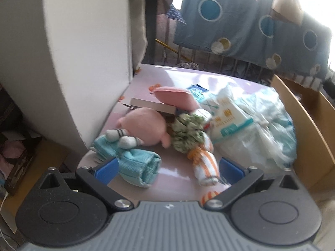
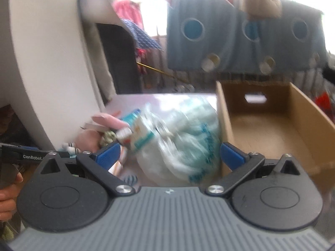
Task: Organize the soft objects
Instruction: 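Reach the right gripper to the pink knit pad and close on it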
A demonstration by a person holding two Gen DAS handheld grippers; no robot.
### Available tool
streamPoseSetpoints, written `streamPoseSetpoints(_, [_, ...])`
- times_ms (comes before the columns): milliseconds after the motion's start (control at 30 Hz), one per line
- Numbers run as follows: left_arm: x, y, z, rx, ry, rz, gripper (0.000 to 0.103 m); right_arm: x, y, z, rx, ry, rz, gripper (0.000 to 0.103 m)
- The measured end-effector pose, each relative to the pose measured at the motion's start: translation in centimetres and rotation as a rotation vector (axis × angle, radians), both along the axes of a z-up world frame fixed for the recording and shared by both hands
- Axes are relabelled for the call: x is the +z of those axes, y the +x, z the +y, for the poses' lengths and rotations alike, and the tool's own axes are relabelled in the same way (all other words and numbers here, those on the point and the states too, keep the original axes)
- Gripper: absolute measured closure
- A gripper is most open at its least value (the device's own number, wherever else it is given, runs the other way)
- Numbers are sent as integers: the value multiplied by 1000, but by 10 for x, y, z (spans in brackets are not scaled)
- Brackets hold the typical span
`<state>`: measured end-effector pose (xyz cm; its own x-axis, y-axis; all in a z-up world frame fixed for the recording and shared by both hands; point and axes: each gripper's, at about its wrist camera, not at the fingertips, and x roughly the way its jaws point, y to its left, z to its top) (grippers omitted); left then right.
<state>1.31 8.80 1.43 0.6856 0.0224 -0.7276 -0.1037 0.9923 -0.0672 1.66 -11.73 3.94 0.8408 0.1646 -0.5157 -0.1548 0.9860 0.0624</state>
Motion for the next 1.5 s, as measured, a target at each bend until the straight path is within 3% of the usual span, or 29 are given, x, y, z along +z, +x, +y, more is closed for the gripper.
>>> streamPoseSetpoints(100, [0, 5, 14, 36, -5, -11, 0, 15, 18, 20, 87, -68, -40, 1])
streamPoseSetpoints(300, [-4, 15, 41, 96, -49, -48, 1, 33, 73, 83, 368, -230, -102, 1])
streamPoseSetpoints(467, [-14, 21, 63, 144, -72, -83, 2, 9, 136, 145, 583, -294, -34, 7])
streamPoseSetpoints(567, [-22, 21, 77, 172, -90, -88, 4, -16, 171, 173, 631, -327, 20, 14])
streamPoseSetpoints(767, [-37, 23, 102, 212, -142, -60, 13, -61, 218, 201, 661, -340, 119, 35])
streamPoseSetpoints(833, [-41, 23, 108, 221, -167, -51, 16, -71, 233, 208, 650, -354, 146, 53])
streamPoseSetpoints(867, [-42, 22, 110, 223, -178, -44, 18, -74, 238, 209, 645, -353, 155, 67])
streamPoseSetpoints(900, [-44, 21, 112, 225, -190, -37, 21, -76, 240, 207, 642, -341, 156, 76])
streamPoseSetpoints(933, [-47, 20, 114, 225, -204, -27, 23, -74, 241, 205, 638, -323, 143, 77])
streamPoseSetpoints(1100, [-54, 17, 117, 208, -243, 3, 32, -47, 227, 187, 640, -296, 37, 80])
streamPoseSetpoints(1233, [-50, 15, 112, 180, -263, -11, 36, -24, 197, 166, 714, -279, -15, 80])
streamPoseSetpoints(1367, [-43, 12, 104, 141, -281, -38, 40, -30, 151, 152, 813, -359, -31, 79])
streamPoseSetpoints(1500, [-37, 15, 93, 101, -290, -52, 42, -56, 111, 146, 871, -460, -29, 79])
